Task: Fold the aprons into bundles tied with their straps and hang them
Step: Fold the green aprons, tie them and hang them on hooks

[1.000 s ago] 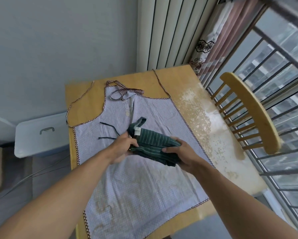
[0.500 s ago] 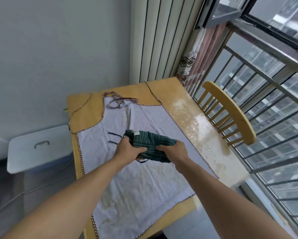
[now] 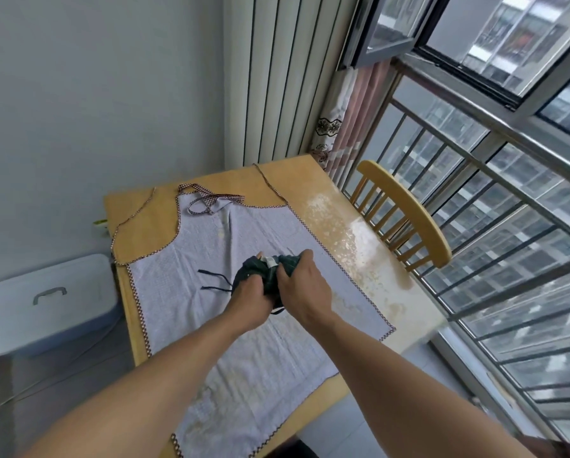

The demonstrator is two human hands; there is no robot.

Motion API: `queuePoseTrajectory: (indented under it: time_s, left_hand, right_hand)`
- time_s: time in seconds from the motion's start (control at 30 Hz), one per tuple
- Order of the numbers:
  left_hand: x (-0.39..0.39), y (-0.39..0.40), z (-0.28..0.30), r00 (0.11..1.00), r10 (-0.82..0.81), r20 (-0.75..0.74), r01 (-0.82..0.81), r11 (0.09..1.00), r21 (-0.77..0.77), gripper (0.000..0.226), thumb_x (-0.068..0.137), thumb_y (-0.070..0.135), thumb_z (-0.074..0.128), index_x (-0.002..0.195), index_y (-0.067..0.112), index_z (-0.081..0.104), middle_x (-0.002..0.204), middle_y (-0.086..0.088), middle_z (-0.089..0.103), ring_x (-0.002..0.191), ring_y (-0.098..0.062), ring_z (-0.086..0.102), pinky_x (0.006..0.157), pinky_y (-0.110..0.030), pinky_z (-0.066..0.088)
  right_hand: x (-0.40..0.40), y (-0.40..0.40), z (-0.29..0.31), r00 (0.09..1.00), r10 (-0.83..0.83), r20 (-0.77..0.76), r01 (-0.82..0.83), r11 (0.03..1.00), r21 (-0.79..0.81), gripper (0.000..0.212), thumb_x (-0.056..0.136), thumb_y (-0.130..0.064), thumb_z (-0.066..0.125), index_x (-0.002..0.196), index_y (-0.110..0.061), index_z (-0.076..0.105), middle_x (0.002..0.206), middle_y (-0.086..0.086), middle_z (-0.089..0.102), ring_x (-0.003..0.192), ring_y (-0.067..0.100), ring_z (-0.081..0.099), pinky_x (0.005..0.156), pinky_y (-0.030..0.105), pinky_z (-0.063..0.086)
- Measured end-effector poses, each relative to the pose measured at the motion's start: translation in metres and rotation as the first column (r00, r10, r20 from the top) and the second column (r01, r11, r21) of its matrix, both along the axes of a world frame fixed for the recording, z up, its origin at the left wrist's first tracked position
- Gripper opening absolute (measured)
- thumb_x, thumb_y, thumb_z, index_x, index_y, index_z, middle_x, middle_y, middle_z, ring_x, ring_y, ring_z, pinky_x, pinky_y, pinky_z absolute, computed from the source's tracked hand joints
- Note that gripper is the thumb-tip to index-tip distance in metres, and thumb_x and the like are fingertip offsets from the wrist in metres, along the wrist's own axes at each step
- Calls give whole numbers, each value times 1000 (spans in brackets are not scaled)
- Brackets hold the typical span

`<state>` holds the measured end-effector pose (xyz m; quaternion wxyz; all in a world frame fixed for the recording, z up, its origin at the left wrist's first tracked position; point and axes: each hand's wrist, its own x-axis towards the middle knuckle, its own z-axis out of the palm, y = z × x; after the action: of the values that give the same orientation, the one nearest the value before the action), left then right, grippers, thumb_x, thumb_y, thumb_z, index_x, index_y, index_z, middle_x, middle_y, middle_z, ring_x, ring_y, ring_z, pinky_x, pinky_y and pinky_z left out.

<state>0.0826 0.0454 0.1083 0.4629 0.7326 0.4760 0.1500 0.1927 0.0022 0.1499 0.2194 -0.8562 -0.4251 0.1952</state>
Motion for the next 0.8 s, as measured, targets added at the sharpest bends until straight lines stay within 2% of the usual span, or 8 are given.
queuePoseTrajectory:
  time_s: [0.07,0.23,0.33,0.47,0.53,0.63,0.73,0.8]
  left_hand:
    - [6,0,4,998,63,-7,-63,994,-93,14,94,19,62,86,8,61,89,-5,69,86,-26,65,70,-37,52]
    - [10,0,17,947,94,307,47,905,-423,8,78,1,59,74,0,52,76,-11,51,75,-26,44,69,-41,38]
    - [8,12,29,790,285,542,162,756,-634,8,90,13,66,92,5,69,90,-9,68,86,-21,63,79,-30,48]
    - [22,16,37,783,459,419,-53,721,-691,55,69,42,80,111,8,73,110,-9,77,111,-24,70,100,-38,53]
    - [31,15,37,793,478,379,-127,737,-664,58,69,47,82,112,9,73,112,-9,76,113,-25,69,105,-42,51]
    - [47,17,46,742,560,368,-200,709,-676,48,89,50,70,118,12,71,116,-9,75,111,-25,70,105,-43,52]
    - [63,15,56,722,563,402,-181,715,-675,41,101,45,55,125,14,68,117,-9,75,108,-24,72,95,-39,56]
    - [71,13,60,718,540,439,-134,726,-674,42,106,43,44,130,14,65,120,-10,74,107,-22,72,83,-32,57]
  right_hand:
    - [7,3,3,999,0,50,0,1000,19,22,101,-38,45,98,-18,35,79,1,54,62,21,54,52,35,35]
    - [20,16,7,989,121,-87,-121,993,-2,35,103,-51,42,100,-16,41,86,0,53,67,17,52,55,33,36]
    - [34,7,18,905,342,-253,-334,939,76,39,108,-48,31,99,-17,52,98,2,55,89,22,54,78,37,44]
    - [72,1,26,790,400,-466,-403,910,98,48,103,-45,38,119,-13,70,116,5,68,102,18,62,87,33,48]
    - [82,2,30,740,391,-547,-378,915,142,51,93,-51,42,116,-20,75,116,3,73,104,19,66,83,34,51]
    - [97,0,37,742,375,-556,-282,927,249,26,101,-23,56,119,-21,75,114,0,76,102,13,70,82,25,55]
    - [108,-2,34,866,138,-480,-11,966,258,39,86,-44,78,117,-23,69,103,-4,74,90,10,70,76,30,58]
    - [113,-2,31,780,54,-624,48,988,145,54,77,-54,82,117,-21,66,105,-1,72,94,14,70,76,33,58]
